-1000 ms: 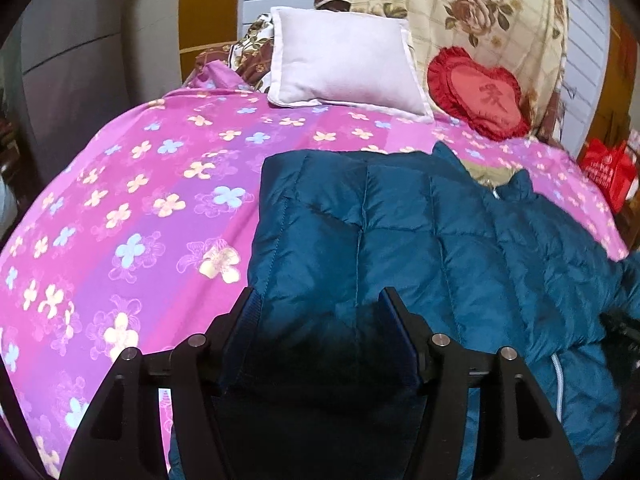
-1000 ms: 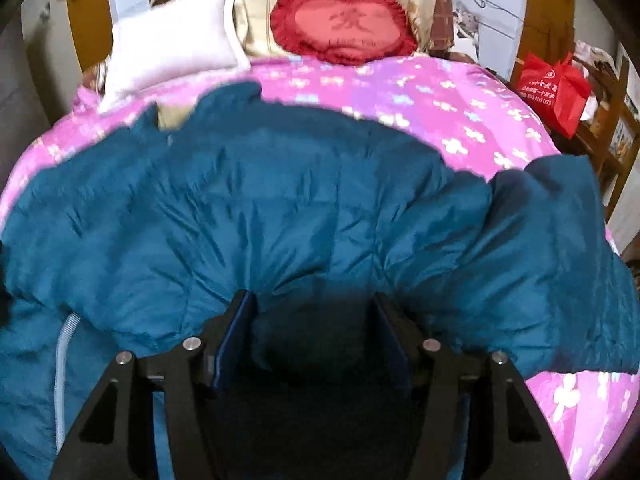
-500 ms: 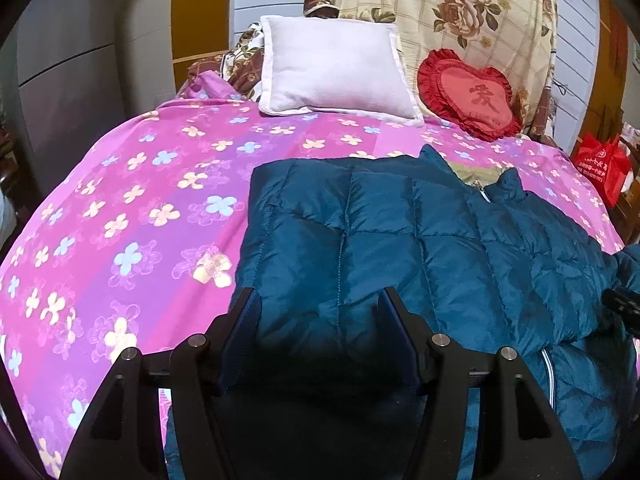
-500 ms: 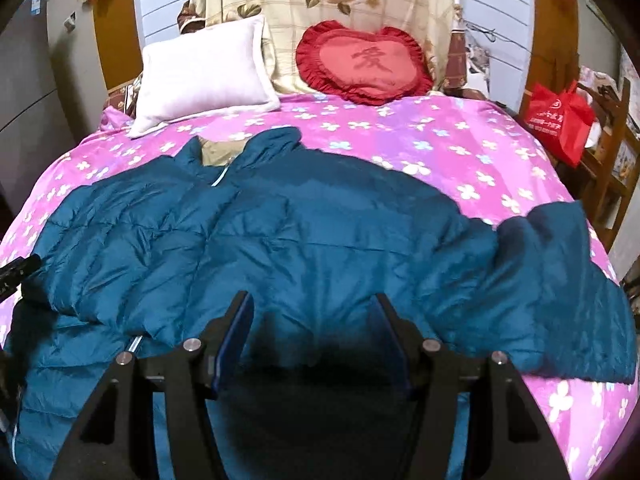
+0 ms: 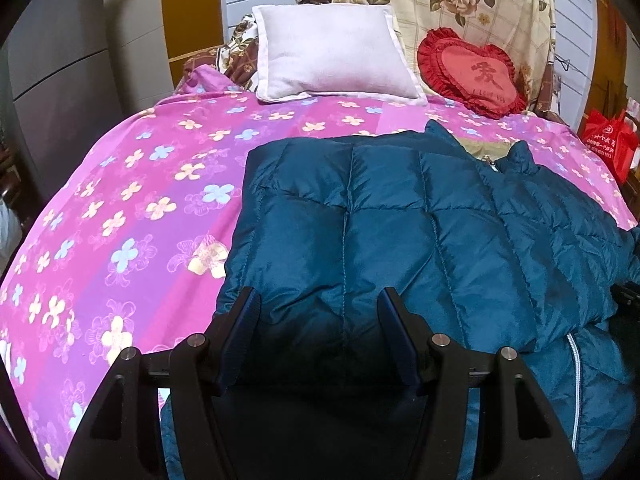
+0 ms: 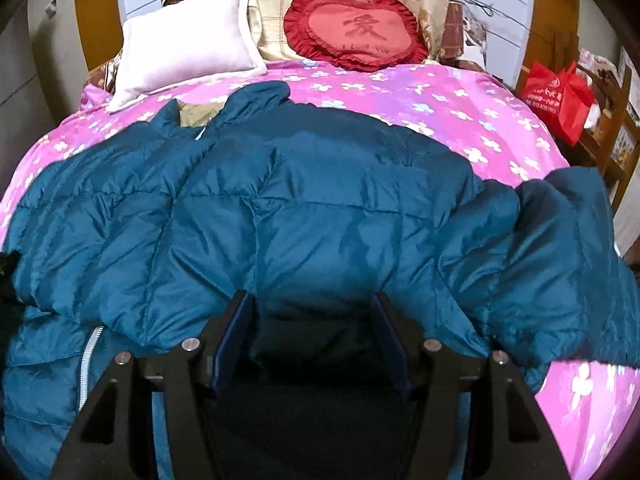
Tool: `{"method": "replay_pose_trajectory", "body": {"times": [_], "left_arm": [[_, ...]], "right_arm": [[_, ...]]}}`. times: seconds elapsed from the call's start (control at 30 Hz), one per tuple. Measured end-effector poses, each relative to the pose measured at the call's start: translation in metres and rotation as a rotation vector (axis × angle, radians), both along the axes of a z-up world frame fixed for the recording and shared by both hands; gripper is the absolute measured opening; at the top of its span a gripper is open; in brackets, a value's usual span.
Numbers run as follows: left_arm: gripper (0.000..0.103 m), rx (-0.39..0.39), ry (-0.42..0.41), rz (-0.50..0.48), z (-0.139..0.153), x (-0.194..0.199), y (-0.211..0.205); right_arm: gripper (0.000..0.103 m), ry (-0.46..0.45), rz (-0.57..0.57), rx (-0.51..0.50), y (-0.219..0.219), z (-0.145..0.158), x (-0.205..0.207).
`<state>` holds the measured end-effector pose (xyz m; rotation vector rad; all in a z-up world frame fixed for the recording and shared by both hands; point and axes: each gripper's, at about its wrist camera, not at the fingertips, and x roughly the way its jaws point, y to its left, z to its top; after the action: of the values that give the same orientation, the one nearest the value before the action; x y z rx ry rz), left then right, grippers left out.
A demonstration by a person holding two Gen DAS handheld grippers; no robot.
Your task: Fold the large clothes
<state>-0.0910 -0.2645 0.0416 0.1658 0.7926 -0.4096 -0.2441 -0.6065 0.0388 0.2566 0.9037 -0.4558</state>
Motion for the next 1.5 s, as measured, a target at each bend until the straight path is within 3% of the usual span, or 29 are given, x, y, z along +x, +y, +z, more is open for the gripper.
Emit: {"method": "replay_pose_trajectory", "body": {"times": [0.13,0.33,0.47,0.6,0.9,1.17,1.5], "left_arm": [[0.043,-0.026,-0.005,-0.006,0.007,-0.005,0.002],[0.043,-0.054,-0.028,-0.028,0.023,-0.019,0.001],[0.043,-0.055,-0.044,-0.051,0.032,-0.03,-0.001],[0.043,-0.066,-0.048,-0.065,0.041,-0.047,-0.001],[0.043,-0.093,-0.04,-0.071,0.067,-0.099,0.001],[0.043,-0.06,-0.044,-0.104,0.047,-0.122,-0.013],[0.043,-0.069,-0.002,-0.125,0.025,-0.105,-0.022]], "right_arm": [[0.067,-0.037,-0.009,0.003,0.003,0.007,-0.011],[0.069,0.017,-0.001,-0.018,0.005,0.003,-0.009],[0.069,-0.019,-0.007,0.011,0.008,0.015,-0.022],[0.078,-0.038,0.002,-0.025,0.015,0.029,-0.037],[0.079,-0.054,-0.01,-0.037,0.012,0.051,-0.078],[0.08,-0.06,-0.038,-0.055,0.002,0.059,-0.108],[0.08,-0.031,-0.141,-0.063,-0.041,0.042,-0.13]]}}
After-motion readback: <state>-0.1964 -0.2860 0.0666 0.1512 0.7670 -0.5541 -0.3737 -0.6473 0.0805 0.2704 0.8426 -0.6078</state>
